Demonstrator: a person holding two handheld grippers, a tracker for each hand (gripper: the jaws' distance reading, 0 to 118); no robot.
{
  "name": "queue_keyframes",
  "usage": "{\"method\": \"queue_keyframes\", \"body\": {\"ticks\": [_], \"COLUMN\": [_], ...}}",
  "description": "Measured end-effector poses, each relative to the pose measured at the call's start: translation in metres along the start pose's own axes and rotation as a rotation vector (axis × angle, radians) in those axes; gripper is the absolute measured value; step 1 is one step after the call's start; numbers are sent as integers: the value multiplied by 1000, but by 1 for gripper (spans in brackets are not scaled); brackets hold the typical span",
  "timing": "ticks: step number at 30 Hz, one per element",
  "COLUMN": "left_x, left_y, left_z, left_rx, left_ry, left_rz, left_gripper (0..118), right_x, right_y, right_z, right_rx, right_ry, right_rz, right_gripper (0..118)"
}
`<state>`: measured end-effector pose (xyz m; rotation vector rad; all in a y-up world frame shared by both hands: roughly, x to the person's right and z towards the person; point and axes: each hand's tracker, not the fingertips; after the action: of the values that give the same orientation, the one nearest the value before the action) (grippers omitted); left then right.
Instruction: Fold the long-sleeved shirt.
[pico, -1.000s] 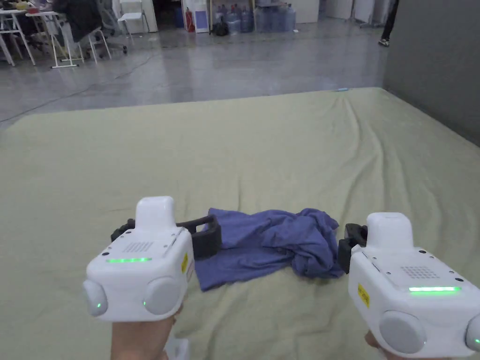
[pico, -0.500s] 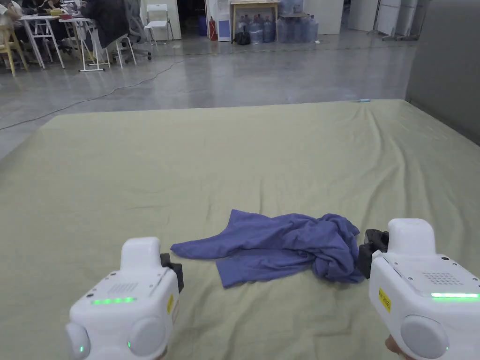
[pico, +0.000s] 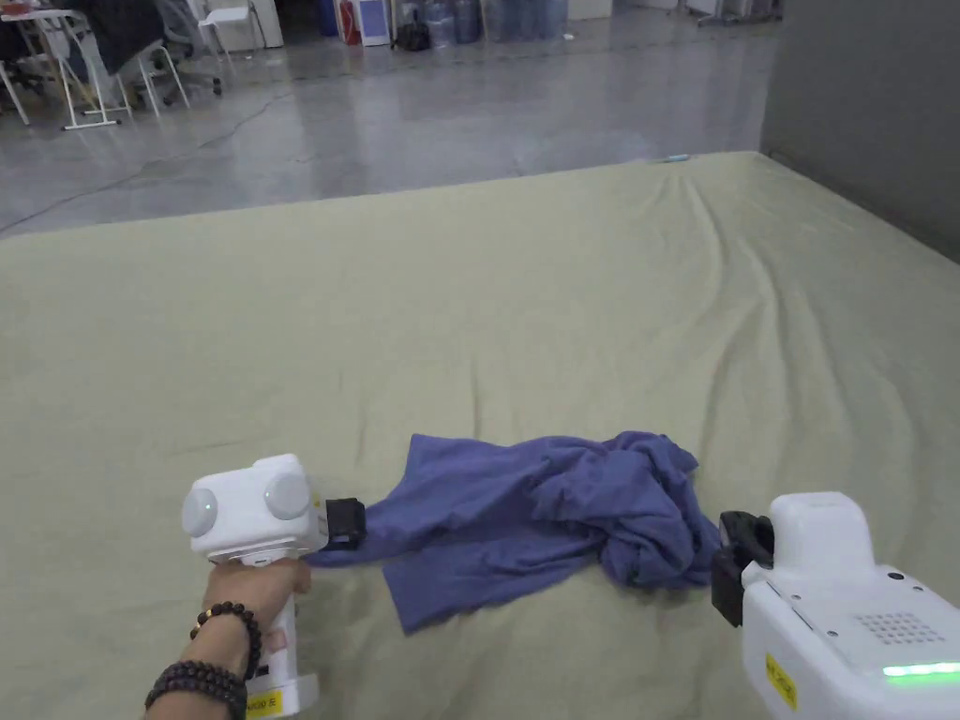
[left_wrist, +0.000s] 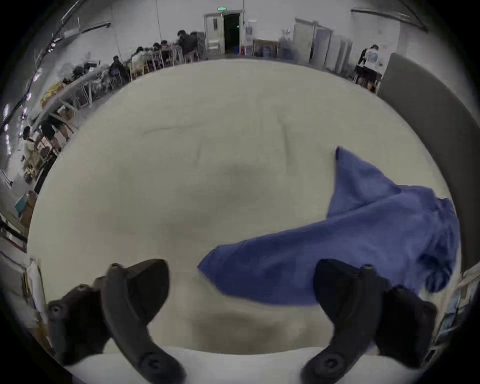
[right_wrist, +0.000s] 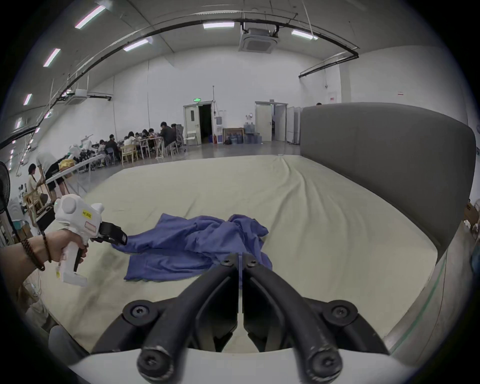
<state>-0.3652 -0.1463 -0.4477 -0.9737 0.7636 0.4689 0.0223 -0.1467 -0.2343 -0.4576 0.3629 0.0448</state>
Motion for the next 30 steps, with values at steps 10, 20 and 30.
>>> {"method": "queue_keyframes", "body": {"ticks": [10, 20, 30], "left_x": [27, -2, -29], "left_y": [-48, -32, -20], "left_z": [75, 111, 141], "left_rx": [115, 166, 253], "left_ry": [-51, -103, -144], "left_rz": [-139, -86, -62], "left_gripper": [0, 0, 0], "right_x": [24, 46, 53], "right_y": [14, 34, 37], "right_z": [-40, -182, -210], "right_rx": [-95, -410, -459], "right_ry": [-67, -2, 72], "right_rz": [-4, -12, -9], "right_gripper": [3, 110, 2]}}
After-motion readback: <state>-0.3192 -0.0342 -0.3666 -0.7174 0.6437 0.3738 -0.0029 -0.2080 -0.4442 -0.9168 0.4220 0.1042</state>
